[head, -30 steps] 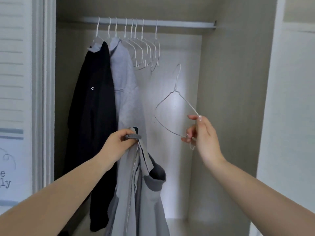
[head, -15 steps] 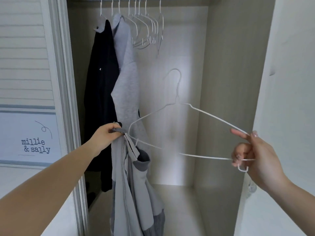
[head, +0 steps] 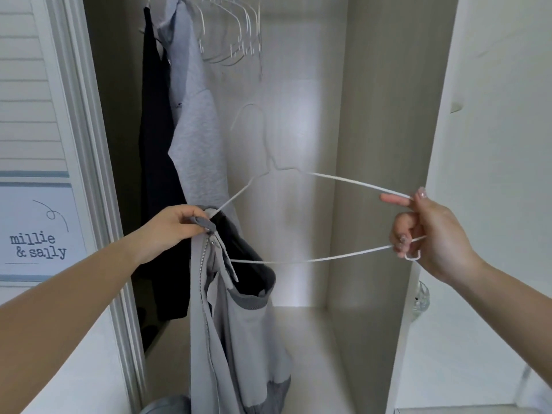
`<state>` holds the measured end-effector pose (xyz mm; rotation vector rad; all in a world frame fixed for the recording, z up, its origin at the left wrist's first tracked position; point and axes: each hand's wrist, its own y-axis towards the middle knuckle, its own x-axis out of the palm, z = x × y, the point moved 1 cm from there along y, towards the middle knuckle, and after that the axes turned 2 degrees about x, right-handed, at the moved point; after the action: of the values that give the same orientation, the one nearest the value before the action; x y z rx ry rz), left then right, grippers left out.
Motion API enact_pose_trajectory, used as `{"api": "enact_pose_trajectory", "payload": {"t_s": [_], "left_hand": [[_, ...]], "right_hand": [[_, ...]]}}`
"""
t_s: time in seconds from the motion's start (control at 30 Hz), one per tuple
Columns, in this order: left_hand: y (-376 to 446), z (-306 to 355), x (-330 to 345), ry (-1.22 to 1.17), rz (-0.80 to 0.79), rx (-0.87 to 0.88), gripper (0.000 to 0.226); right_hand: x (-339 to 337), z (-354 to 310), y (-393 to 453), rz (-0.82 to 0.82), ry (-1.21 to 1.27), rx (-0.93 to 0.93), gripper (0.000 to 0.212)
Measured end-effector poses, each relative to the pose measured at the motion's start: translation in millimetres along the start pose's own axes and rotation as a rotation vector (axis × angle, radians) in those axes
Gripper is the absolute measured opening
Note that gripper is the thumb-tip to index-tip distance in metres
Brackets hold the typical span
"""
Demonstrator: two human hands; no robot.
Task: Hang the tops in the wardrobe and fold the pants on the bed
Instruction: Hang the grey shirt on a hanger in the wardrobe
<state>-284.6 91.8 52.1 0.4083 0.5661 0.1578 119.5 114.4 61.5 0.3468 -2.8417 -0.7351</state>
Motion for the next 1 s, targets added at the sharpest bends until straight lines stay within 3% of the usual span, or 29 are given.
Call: {"api": "enact_pose_trajectory", "payload": {"t_s": [0.2,0.33,0.4,0.47,0.57,0.67,0.73,0.77,0.8,0.93,1.0], "left_hand": [[-1,30,32,-0.057,-0.024,0.118,0.023],[0,30,46,-0.198,0.092,0.178,0.022],[2,26,48,-0.170,0.147,0.208,0.018],[4,21,50,-0.144,0.175,0.217,0.020],[8,16,51,-0.128,0.200,0.207,0.024],[11,10,50,-0.134,0.240,0.177,0.022],[12,8,49,-0.125,0.259,0.176,0.018],[12,7,49,-0.121,0.260,0.178,0.017],[12,9,50,-0.119,0.258,0.186,0.016],[12,14,52,-0.111,0.268,0.230,0.021],[11,16,53,-0.131,0.263,0.258,0.023]], "right_hand": [[26,28,7,-0.176,-0.204,-0.039,0.070],[31,45,10,-0.166,-0.200,-0.036,0.060],[29,47,12,-0.192,-0.199,-0.002,0.065],[29,45,16,-0.190,-0.314,-0.007,0.056],[29,37,17,-0.058,-0.794,-0.260,0.021],[35,34,7,0.053,-1.154,-0.706,0.039],[46,39,-7,-0.066,-1.221,-0.978,0.034],[54,45,-14,-0.188,-1.208,-0.999,0.034],[63,51,-21,-0.311,-1.188,-0.913,0.036],[99,94,-35,-0.732,-1.205,-0.165,0.053],[110,116,-34,-0.879,-1.106,0.029,0.047]]}}
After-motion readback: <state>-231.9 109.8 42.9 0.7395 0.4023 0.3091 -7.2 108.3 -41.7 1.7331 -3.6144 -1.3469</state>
